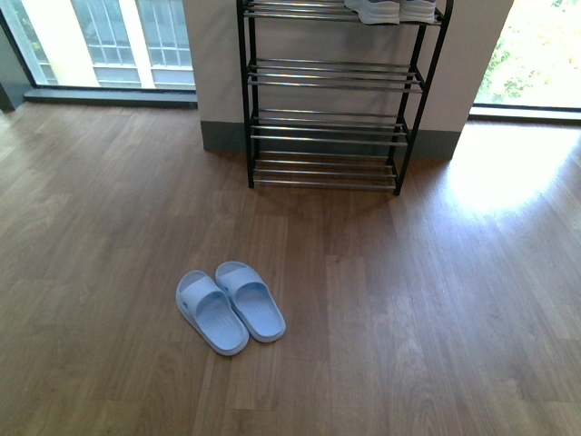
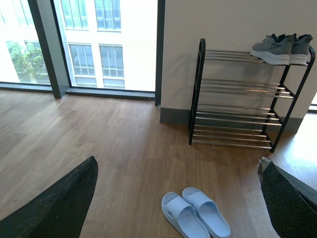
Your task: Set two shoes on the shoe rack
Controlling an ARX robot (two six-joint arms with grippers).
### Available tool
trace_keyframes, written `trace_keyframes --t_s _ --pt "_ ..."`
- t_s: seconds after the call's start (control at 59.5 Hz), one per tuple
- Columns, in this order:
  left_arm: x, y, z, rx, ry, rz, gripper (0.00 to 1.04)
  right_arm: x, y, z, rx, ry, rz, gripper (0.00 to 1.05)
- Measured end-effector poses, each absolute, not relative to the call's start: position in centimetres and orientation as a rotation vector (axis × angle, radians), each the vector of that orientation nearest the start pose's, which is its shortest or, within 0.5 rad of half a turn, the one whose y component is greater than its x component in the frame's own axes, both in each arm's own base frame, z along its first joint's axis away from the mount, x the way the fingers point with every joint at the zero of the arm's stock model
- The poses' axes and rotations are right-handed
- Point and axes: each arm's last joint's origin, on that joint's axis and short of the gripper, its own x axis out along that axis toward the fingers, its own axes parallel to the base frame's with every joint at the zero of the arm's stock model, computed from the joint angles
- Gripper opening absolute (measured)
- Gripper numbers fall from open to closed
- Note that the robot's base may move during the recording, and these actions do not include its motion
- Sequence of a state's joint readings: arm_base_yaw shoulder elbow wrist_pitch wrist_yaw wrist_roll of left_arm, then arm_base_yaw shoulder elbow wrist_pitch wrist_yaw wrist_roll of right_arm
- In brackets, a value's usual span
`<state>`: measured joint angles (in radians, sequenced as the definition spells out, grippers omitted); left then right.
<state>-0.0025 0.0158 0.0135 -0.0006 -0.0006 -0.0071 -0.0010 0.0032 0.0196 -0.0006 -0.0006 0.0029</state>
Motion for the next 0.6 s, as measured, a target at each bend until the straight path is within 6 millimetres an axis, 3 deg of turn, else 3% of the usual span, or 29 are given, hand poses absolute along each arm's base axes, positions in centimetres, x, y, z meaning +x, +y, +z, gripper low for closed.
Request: trace_keyframes --t_s 0.605 --pt "9.79 -0.01 16.68 -0.007 0.003 0.001 0.95 9.67 0.00 16.98 0.003 -0.015 0.003 0.96"
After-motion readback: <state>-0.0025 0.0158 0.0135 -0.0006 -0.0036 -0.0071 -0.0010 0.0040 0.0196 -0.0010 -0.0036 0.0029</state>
